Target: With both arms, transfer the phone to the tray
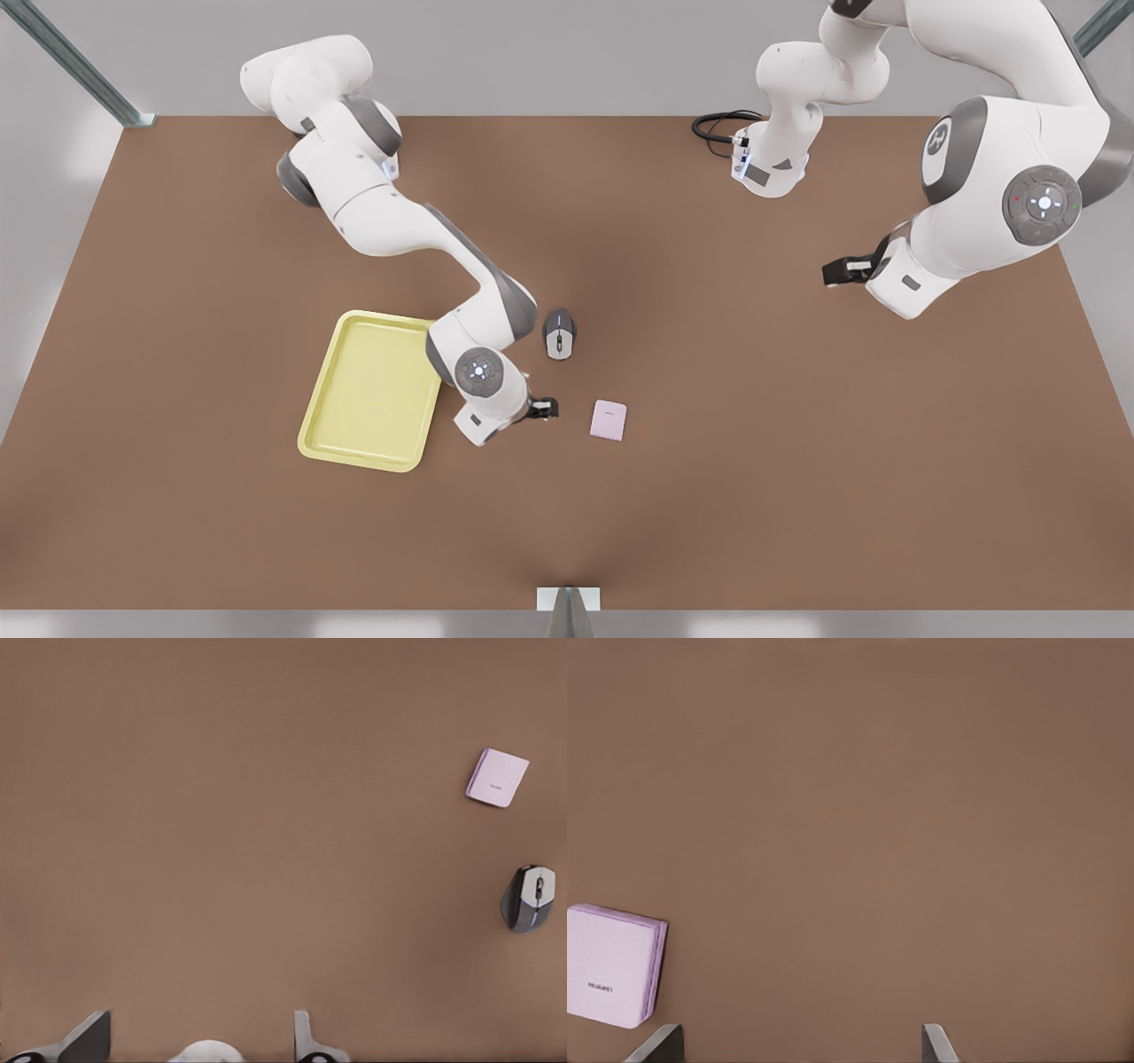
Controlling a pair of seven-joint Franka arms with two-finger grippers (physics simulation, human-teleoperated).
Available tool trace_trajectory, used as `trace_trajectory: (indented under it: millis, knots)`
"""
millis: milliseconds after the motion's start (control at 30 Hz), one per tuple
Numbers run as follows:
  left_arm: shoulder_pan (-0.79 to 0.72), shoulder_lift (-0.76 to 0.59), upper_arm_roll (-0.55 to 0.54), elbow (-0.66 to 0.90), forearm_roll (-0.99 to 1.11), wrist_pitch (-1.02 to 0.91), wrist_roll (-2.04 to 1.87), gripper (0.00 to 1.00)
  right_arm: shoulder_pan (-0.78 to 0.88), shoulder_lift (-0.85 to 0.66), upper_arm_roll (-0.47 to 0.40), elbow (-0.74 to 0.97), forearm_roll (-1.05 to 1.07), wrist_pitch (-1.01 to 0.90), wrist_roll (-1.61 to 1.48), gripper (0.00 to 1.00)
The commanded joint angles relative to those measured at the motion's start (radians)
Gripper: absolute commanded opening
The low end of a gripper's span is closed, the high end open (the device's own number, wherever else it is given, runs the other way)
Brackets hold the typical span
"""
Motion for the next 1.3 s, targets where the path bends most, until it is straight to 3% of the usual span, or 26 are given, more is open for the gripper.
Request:
trace_trajectory:
  millis: [0,133,333,433,533,700,800,867,1100,1267]
  knots:
    - [-0.001,-0.001,0.000,0.000,-0.003,-0.033,0.184,1.00,0.045,0.070,-0.014,0.052,-0.009,0.306,0.964,1.00]
    - [-0.001,0.001,0.000,-0.002,-0.003,-0.032,0.184,1.00,0.106,0.109,-0.015,0.109,-0.009,0.401,1.037,1.00]
    - [-0.001,0.017,0.000,-0.005,-0.003,-0.029,0.184,1.00,0.266,0.133,-0.227,0.112,-0.024,0.459,0.719,1.00]
    - [-0.001,0.016,0.000,-0.002,-0.003,-0.029,0.182,1.00,0.330,0.146,-0.256,0.126,-0.029,0.518,0.572,1.00]
    - [-0.001,0.021,0.000,-0.003,-0.003,-0.026,0.184,1.00,0.385,0.155,-0.368,0.126,-0.032,0.514,0.544,1.00]
    - [-0.001,0.024,0.001,-0.003,-0.003,-0.023,0.184,1.00,0.436,0.164,-0.448,0.138,-0.124,0.409,0.552,1.00]
    - [-0.001,0.024,0.001,-0.003,-0.001,-0.023,0.184,1.00,0.537,0.201,-0.606,0.144,-0.150,0.347,0.625,1.00]
    - [-0.001,0.024,0.001,0.001,-0.003,-0.024,0.187,1.00,0.582,0.207,-0.647,0.147,-0.155,0.281,0.661,1.00]
    - [-0.001,0.027,0.000,0.004,-0.001,-0.021,0.194,1.00,0.591,0.232,-0.678,0.147,-0.185,0.208,0.756,1.00]
    - [-0.001,0.019,0.001,0.040,0.002,-0.027,0.194,1.00,0.591,0.235,-0.678,0.166,-0.227,0.303,0.932,1.00]
